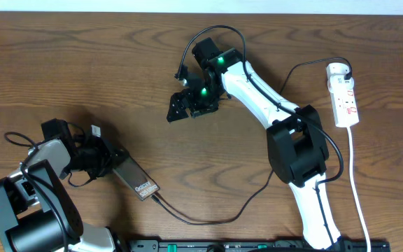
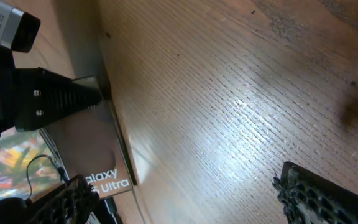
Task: Plug charger to phone and switch on socket
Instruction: 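Lower the phone with the left gripper flat onto the table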
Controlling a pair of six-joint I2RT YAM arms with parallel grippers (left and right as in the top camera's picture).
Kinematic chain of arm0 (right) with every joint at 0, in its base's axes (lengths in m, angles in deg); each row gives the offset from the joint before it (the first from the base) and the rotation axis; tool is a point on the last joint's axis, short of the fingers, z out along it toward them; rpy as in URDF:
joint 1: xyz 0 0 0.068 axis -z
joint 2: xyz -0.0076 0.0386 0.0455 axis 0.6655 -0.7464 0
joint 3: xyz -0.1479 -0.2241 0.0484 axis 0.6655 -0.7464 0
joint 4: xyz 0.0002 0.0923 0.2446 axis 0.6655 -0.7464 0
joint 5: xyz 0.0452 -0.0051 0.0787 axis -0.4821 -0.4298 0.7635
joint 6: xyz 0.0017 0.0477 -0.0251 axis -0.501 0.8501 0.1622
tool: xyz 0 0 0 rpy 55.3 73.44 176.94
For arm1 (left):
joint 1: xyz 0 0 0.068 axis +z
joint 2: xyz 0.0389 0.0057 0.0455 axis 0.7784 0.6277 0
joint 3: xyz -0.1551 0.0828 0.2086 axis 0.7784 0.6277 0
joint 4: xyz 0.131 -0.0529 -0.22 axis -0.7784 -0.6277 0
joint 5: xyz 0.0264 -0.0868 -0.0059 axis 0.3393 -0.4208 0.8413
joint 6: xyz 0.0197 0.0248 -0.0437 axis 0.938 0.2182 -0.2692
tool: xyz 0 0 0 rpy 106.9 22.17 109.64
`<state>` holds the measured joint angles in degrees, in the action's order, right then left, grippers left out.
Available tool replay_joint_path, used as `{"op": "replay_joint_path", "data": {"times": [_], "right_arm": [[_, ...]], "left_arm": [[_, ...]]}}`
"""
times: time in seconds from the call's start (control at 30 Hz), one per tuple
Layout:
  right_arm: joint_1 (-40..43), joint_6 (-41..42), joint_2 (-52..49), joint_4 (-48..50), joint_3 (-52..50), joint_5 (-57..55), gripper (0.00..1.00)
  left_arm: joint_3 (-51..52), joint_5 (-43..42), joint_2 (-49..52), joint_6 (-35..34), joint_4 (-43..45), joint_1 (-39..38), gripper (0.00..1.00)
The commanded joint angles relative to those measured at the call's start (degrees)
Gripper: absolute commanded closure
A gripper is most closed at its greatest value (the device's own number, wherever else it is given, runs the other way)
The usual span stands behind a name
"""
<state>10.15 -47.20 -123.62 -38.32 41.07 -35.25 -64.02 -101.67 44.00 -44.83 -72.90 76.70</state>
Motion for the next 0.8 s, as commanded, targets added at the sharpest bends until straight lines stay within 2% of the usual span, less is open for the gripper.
{"op": "replay_joint_path", "data": {"times": [0.0, 0.07, 0.27, 0.37, 0.43, 0.7, 0.77], "right_arm": [[0.02, -0.35, 1.55, -0.07, 0.9, 0.2, 0.07], [0.02, -0.37, 1.55, -0.04, 0.9, 0.2, 0.07], [0.02, -0.37, 1.55, -0.04, 0.9, 0.2, 0.06], [0.02, -0.37, 1.55, -0.04, 0.9, 0.2, 0.07], [0.02, -0.61, 1.55, -0.04, 0.9, 0.2, 0.06], [0.02, -0.79, 1.55, -0.11, 0.9, 0.2, 0.07], [0.02, -0.79, 1.55, -0.31, 0.9, 0.17, 0.06]], "left_arm": [[0.44, 4.11, 0.02, 0.55, -0.72, -0.17, 0.78], [0.44, 4.11, 0.02, 0.57, -0.9, -0.17, 0.73], [0.44, 4.11, 0.02, 0.57, -1.38, -0.17, 0.69], [0.44, 4.11, 0.02, 0.57, -1.7, -0.17, 0.6], [0.44, 4.11, 0.02, 0.55, -2.05, -0.17, 0.5], [0.42, 4.17, 0.02, 0.52, -6.47, -0.17, 0.35], [0.42, 7.63, 0.02, -2.89, -8.0, -0.17, 0.33]]}}
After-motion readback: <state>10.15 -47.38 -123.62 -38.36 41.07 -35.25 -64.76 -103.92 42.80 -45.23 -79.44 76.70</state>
